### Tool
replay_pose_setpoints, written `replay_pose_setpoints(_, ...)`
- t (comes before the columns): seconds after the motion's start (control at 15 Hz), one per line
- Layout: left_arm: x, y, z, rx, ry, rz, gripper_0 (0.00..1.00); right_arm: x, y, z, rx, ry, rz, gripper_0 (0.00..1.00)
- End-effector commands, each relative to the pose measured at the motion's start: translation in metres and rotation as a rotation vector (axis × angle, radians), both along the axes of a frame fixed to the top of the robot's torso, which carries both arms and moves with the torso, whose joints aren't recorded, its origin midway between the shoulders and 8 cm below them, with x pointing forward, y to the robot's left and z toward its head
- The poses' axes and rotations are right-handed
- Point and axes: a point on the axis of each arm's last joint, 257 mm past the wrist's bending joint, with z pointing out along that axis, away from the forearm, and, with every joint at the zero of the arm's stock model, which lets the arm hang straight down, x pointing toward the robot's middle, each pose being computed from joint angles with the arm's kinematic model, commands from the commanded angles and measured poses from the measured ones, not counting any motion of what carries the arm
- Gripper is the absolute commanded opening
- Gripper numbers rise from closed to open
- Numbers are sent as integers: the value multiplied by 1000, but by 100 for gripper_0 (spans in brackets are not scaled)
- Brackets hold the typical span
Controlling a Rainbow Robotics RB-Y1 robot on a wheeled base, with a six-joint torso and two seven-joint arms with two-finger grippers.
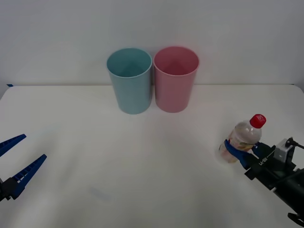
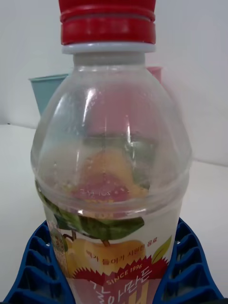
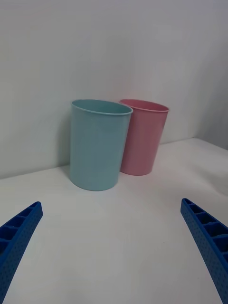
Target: Grasp the object on the table and drop it into the matching bin: aluminum can to the light blue bin, PET bottle to the pink bin.
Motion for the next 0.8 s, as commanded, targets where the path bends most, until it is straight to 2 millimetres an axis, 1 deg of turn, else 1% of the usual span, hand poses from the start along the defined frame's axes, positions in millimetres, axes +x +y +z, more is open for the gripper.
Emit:
replay_pose_setpoints(0.07, 0, 0, 0, 0, 0, 0, 100, 1, 3, 26, 21, -7, 32, 0)
replay_pose_setpoints(0.27, 0, 0, 0, 0, 0, 0, 100, 4, 10, 60, 45, -23, 56, 0)
replay_pose_setpoints(0.33, 0, 0, 0, 0, 0, 0, 100, 7, 14, 75, 42, -34, 60, 0)
replay_pose_setpoints(0.4, 0, 0, 0, 0, 0, 0, 100, 9, 18, 86, 42, -42, 66, 0)
replay_pose_setpoints(0.8, 0, 0, 0, 0, 0, 0, 100, 35, 46, 147, 105, -43, 156, 0)
